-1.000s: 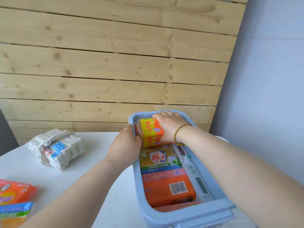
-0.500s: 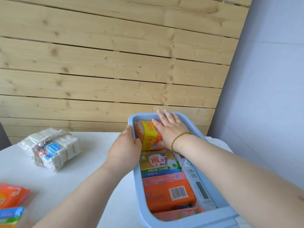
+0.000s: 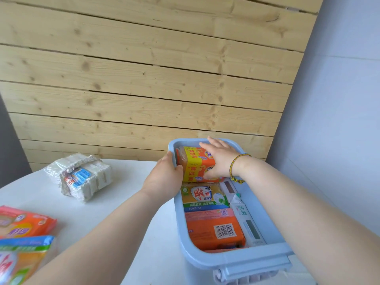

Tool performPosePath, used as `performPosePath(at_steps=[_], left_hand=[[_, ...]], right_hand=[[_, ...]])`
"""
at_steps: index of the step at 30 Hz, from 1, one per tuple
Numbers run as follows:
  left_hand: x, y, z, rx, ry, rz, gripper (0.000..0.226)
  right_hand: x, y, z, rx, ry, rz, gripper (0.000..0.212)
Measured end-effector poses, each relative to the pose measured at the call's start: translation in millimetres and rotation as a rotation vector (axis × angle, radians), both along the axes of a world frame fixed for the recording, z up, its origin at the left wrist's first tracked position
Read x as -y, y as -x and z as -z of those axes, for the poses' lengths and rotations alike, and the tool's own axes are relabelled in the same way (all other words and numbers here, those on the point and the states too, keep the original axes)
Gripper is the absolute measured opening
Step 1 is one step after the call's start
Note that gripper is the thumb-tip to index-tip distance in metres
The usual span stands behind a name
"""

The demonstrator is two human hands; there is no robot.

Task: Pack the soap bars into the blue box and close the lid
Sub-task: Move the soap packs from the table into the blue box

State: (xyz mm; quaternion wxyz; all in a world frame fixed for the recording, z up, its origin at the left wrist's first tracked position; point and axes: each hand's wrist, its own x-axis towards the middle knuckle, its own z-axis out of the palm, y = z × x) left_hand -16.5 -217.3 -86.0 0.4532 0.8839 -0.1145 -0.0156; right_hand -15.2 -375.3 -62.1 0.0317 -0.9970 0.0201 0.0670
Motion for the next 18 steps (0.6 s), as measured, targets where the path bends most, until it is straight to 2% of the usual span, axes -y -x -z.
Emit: performPosePath(at_steps=[5, 9, 12, 15, 17, 18], left_hand=[[-24.3, 10.5, -0.6, -0.045, 0.125, 0.049, 0.057], [-76.9, 29.9, -7.0, 0.021, 0.162, -0.001, 0.034], [-133.2, 54.6, -6.7, 0.100, 0.177, -0.096, 0.020], [-188.9, 82.6, -0.6, 0.193, 0.190, -0.245, 0.031], [-218.9, 96.8, 4.8, 0.204, 0.236, -0.364, 0.034], [-231.3, 101.2, 9.0, 0.202, 0.265, -0.424, 0.033]], right_hand=[[-10.4, 20.2, -24.4, 0.120, -0.193, 0.029, 0.060], [-39.6, 37.8, -38.6, 0.238, -0.374, 0.021, 0.020], [-75.9, 44.6, -45.0, 0.330, -0.455, -0.053, 0.017], [-120.1, 46.5, -43.3, 0.368, -0.628, -0.101, 0.017], [-152.6, 46.6, -32.4, 0.358, -0.750, -0.106, 0.022], [-168.6, 46.3, -23.8, 0.331, -0.803, -0.113, 0.017]])
